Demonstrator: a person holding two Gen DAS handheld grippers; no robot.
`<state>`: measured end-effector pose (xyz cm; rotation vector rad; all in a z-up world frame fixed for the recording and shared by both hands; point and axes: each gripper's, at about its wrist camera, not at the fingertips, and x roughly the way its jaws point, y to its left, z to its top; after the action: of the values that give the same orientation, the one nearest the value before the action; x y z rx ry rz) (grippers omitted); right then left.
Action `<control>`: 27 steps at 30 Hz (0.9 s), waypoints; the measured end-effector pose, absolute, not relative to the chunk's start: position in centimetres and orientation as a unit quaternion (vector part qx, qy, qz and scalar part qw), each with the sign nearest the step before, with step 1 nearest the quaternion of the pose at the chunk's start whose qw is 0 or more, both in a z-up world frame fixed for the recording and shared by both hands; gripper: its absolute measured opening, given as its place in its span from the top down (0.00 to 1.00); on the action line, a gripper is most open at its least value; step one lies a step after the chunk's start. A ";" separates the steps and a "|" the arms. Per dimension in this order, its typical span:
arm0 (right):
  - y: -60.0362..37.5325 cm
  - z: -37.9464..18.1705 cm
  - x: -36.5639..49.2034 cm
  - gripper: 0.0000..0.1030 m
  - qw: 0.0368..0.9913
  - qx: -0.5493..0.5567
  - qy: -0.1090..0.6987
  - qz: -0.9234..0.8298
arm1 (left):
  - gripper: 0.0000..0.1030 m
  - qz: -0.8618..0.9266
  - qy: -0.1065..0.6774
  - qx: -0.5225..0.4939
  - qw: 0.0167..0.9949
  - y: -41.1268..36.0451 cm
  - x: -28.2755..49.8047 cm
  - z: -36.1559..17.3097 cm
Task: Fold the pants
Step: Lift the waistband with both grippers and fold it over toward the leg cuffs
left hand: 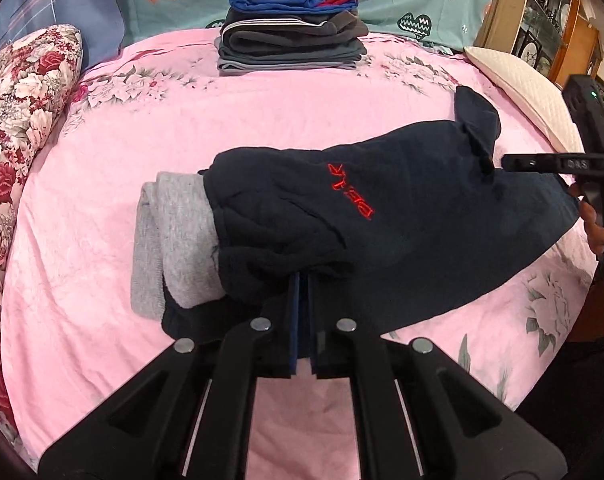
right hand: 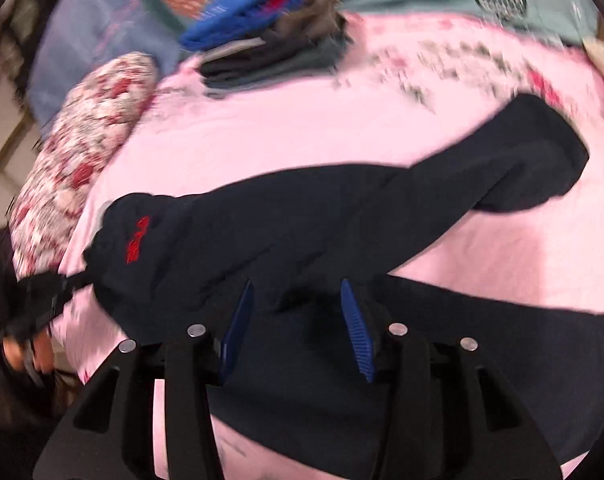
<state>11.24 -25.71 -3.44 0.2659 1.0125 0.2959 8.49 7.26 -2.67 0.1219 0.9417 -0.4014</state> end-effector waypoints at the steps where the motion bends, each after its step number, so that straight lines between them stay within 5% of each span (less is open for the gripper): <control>1: -25.5 -3.7 11.8 0.55 0.857 0.119 0.487 0.122 | 0.97 -0.192 0.449 0.057 0.871 7.2 8.5 -2.7; 4: -25.6 -5.3 13.4 0.58 0.846 0.130 0.515 0.052 | 0.97 -0.190 0.449 0.053 0.871 7.2 8.5 -2.9; 7: -25.6 -6.0 14.0 0.86 0.843 0.125 0.523 0.023 | 0.97 -0.189 0.451 0.051 0.871 7.3 8.6 -3.2; 9: -25.9 -5.9 13.5 0.94 0.843 0.140 0.519 0.031 | 0.97 -0.189 0.450 0.050 0.871 7.5 8.7 -3.3; 21: -26.3 2.9 9.6 0.96 0.874 0.205 0.424 0.120 | 0.97 -0.172 0.402 0.034 0.899 10.1 9.3 1.3; 27: -23.7 -0.1 4.9 0.96 0.860 0.173 0.458 0.141 | 0.97 -0.161 0.428 0.031 0.889 12.0 6.8 -0.3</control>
<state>4.89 -23.70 -0.09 0.3626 0.9616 0.2955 6.76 11.98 -0.35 0.0645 0.8889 -0.3339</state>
